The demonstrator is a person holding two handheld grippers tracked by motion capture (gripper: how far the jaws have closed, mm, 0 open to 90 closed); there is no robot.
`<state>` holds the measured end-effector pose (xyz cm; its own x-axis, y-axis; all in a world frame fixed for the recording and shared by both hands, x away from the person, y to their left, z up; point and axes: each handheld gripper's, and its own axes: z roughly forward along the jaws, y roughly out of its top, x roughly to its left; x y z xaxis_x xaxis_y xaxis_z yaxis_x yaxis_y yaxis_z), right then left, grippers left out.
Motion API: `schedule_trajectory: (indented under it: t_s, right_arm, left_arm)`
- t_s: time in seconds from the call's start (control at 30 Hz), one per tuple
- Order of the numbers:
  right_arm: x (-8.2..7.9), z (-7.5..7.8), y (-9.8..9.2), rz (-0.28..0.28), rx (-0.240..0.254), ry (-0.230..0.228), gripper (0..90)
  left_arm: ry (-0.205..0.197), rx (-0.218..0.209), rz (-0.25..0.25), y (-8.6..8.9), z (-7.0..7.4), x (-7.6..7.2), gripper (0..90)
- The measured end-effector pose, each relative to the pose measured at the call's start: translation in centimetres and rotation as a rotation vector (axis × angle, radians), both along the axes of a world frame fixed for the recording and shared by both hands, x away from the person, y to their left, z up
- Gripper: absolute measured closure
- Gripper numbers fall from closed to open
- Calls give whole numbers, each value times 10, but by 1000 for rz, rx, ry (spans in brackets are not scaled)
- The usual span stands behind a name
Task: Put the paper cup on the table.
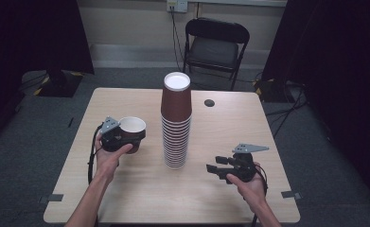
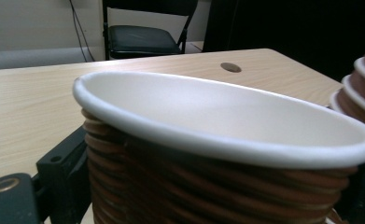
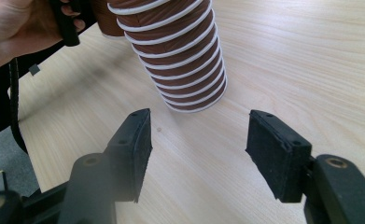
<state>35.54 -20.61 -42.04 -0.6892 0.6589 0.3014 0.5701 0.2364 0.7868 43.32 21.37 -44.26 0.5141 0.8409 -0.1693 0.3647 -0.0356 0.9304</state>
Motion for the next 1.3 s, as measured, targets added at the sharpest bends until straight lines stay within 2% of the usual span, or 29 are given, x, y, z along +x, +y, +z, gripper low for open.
schedule_trajectory:
  t_s: [0.2,0.23,0.27,0.37,0.4,0.47,0.6,0.73,0.97,1.1,1.13,1.17,1.2,1.3]
  right_arm:
    - [1,0,0,1,-1,3,402]
    - [1,-1,-1,2,-2,4,402]
    - [1,-1,-1,3,-1,4,407]
    - [1,-1,-1,4,-4,6,409]
    - [1,-1,-1,4,-3,6,410]
    - [1,0,-1,3,-3,8,411]
    - [1,0,-1,4,-3,6,411]
    - [0,0,-1,4,-1,8,412]
    - [1,0,0,5,1,7,412]
    - [1,0,-1,0,-5,8,412]
    - [1,-1,0,1,-5,10,412]
    - [1,-1,0,1,-5,10,412]
    - [0,-1,0,4,-8,12,412]
    - [0,-1,1,6,-7,10,412]
  left_arm:
    - [-1,9,-12,-7,-8,8,70]
    - [-1,-4,-16,-8,-9,9,68]
    - [7,-16,-20,-8,-10,10,67]
    - [19,-1,-26,-10,-14,12,67]
    - [38,-8,-32,-9,-16,13,68]
    - [38,-2,-30,-9,-16,13,68]
    - [45,36,-31,-9,-20,13,68]
    - [51,31,-22,-8,-25,11,73]
    - [68,38,-21,-6,-25,9,77]
    - [95,37,-18,-4,-29,6,59]
    - [111,61,-15,-5,-30,6,57]
    - [111,61,-15,-5,-30,6,58]
    - [105,97,-13,-6,-30,5,70]
    - [106,113,-13,-7,-30,5,82]
